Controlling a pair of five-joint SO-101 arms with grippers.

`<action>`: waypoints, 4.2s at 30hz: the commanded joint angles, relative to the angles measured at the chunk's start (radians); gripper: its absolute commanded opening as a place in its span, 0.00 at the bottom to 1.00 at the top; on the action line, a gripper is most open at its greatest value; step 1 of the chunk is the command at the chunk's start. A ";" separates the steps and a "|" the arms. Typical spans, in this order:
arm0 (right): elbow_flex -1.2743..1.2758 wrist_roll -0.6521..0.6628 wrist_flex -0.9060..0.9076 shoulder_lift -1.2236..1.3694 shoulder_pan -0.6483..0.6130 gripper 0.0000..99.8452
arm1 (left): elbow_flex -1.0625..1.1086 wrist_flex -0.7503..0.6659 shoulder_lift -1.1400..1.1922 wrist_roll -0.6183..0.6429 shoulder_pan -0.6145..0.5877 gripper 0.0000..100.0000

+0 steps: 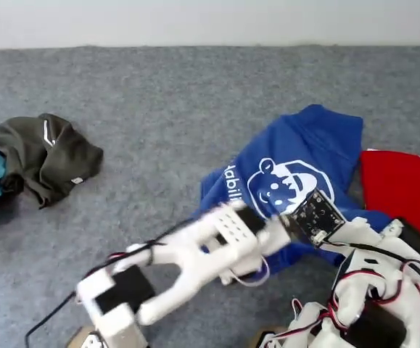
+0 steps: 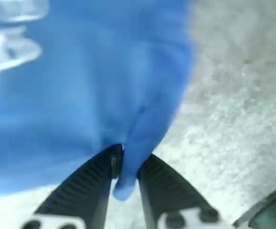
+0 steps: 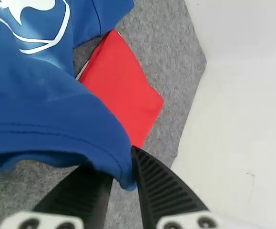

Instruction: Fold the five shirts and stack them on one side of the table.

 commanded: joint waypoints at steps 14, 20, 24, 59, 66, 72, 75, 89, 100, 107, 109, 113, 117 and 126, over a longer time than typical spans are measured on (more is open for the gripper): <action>-0.051 -0.061 -0.295 0.004 0.007 0.01 | -0.134 0.123 -0.649 -0.146 -0.480 0.01; -0.080 -0.091 -0.591 0.005 -0.013 0.01 | -0.315 0.083 -0.775 -0.186 -0.638 0.01; -0.081 -0.092 -0.702 0.005 -0.051 0.01 | -0.453 0.077 -0.783 -0.186 -0.752 0.01; -1.585 -0.413 -0.068 0.961 -0.252 0.01 | -0.894 -0.074 -0.792 -0.276 -0.999 0.01; -1.772 -0.379 -0.065 0.961 -0.246 0.01 | -0.967 0.029 -0.792 -0.272 -1.000 0.01; -1.936 -0.374 -0.062 0.961 -0.245 0.01 | -1.142 0.129 -0.792 -0.272 -1.002 0.01; -1.972 -0.330 -0.061 0.961 -0.208 0.01 | -1.213 0.206 -0.792 -0.272 -1.002 0.01; -1.807 -0.295 0.173 1.004 -0.239 0.01 | -0.921 0.333 -0.786 -0.275 -0.994 0.01; -1.217 -0.354 0.070 1.155 -0.438 0.01 | -0.024 -0.201 -0.781 -0.345 -0.994 0.01; -1.071 -0.377 -0.269 1.290 -0.460 0.01 | 0.251 -0.704 -0.778 -0.345 -0.994 0.01; -1.071 -0.377 -0.343 1.328 -0.464 0.01 | 0.272 -0.779 -0.756 -0.348 -0.994 0.01; -1.071 -0.377 -0.506 1.389 -0.467 0.01 | 0.203 -0.855 -0.634 -0.388 -1.002 0.01; -1.071 -0.377 -0.648 1.445 -0.489 0.01 | 0.058 -0.875 -0.480 -0.390 -0.996 0.01; -1.071 -0.381 -0.839 1.554 -0.516 0.01 | -0.231 -0.865 -0.203 -0.390 -1.000 0.01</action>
